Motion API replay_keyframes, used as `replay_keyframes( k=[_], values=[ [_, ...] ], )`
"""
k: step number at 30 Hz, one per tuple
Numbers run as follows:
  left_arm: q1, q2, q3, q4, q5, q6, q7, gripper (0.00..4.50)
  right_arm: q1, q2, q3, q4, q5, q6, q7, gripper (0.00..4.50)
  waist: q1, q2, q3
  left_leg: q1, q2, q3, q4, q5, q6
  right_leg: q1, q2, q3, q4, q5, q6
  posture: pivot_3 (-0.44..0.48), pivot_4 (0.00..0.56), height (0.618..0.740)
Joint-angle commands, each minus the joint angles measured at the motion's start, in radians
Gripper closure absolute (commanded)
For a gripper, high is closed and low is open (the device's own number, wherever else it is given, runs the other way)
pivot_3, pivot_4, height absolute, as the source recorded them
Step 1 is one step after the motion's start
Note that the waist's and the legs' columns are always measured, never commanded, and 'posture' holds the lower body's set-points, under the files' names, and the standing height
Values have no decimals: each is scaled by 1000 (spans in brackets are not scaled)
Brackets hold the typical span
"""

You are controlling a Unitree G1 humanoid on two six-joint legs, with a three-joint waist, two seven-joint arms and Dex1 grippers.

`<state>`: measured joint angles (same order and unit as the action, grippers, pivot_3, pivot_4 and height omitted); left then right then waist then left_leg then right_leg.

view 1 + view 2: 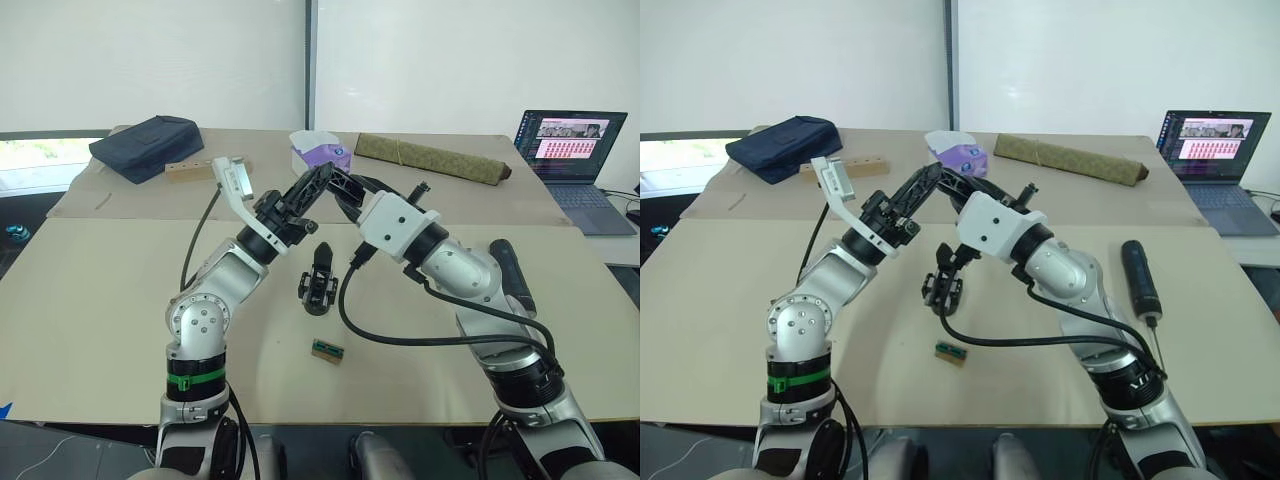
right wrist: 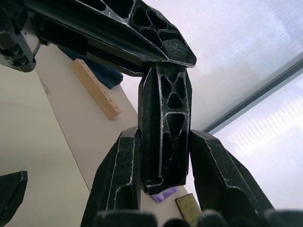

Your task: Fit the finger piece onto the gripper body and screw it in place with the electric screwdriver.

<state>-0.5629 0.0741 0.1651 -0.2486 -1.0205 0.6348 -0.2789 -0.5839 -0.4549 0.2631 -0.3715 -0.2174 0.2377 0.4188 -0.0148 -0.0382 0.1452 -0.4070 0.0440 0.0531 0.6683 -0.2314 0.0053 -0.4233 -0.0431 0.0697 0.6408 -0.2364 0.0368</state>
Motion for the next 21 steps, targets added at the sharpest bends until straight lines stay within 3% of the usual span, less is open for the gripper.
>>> replay_keyframes(
  k=[1, 3, 5, 8, 10, 13, 16, 19, 21],
  values=[
    [-24, -12, 34, -6, 0, -63, -9, 4500, 3, -3, -47, -48, 42, 23, 47, 3390, 0, 0, 0, 0, 0, 0, 0, 0, 0, 0, 0, 0, 0, 0, 0, 0, 150, 740],
    [-30, -7, 49, -2, -5, -75, -19, 4500, -6, -7, -81, -65, 73, 34, 68, 2298, 0, 0, 0, 0, 0, 0, 0, 0, 0, 0, 0, 0, 0, 0, 0, 0, 150, 740],
    [-38, 18, 60, 5, -16, -67, -42, 4500, -25, -17, -130, -78, 115, 61, 91, 1666, -3, 0, 0, 0, 0, 0, 0, 0, 0, 0, 0, 0, 0, 0, 0, 0, 150, 740],
    [-54, 138, 77, 43, -35, -3, -138, 4500, -50, -76, -257, -119, 365, 194, 259, 628, -1, 0, 2, 0, 0, 0, 0, 0, 0, 0, 1, 0, 0, 0, 0, 0, 150, 740],
    [-63, 221, 77, 66, -63, 52, -220, 4500, -59, -136, -335, -141, 577, 411, 359, 28, -2, 0, 2, 0, 0, 0, 0, 0, 0, 0, 0, 0, 0, 0, 0, 0, 150, 740],
    [-81, 339, 58, 102, -83, 131, -366, 4500, -61, -267, -389, -147, 825, 677, 497, 28, 0, -1, 3, 0, 1, -1, 0, 0, 0, 0, 0, -1, -1, 0, 0, 0, 150, 740],
    [-111, 444, 19, 138, -99, 224, -523, 4500, -93, -372, -367, -112, 935, 814, 576, 28, 0, -1, 5, 0, 1, 0, 0, 0, 0, 0, 0, -2, -1, -1, -1, 0, 150, 740],
    [-142, 512, -37, 150, -98, 292, -665, 4500, -145, -404, -324, -81, 1009, 909, 609, 28, -2, -1, 5, 1, 1, 0, 0, 0, 0, 0, 1, -2, 0, -1, -2, 0, 150, 740],
    [-154, 532, -83, 144, -73, 307, -732, 4500, -184, -366, -307, -68, 1053, 971, 571, 28, -6, -1, 5, 1, 2, 0, -1, 0, 0, 0, 1, -1, 0, -1, -2, 0, 150, 740]
  ],
)
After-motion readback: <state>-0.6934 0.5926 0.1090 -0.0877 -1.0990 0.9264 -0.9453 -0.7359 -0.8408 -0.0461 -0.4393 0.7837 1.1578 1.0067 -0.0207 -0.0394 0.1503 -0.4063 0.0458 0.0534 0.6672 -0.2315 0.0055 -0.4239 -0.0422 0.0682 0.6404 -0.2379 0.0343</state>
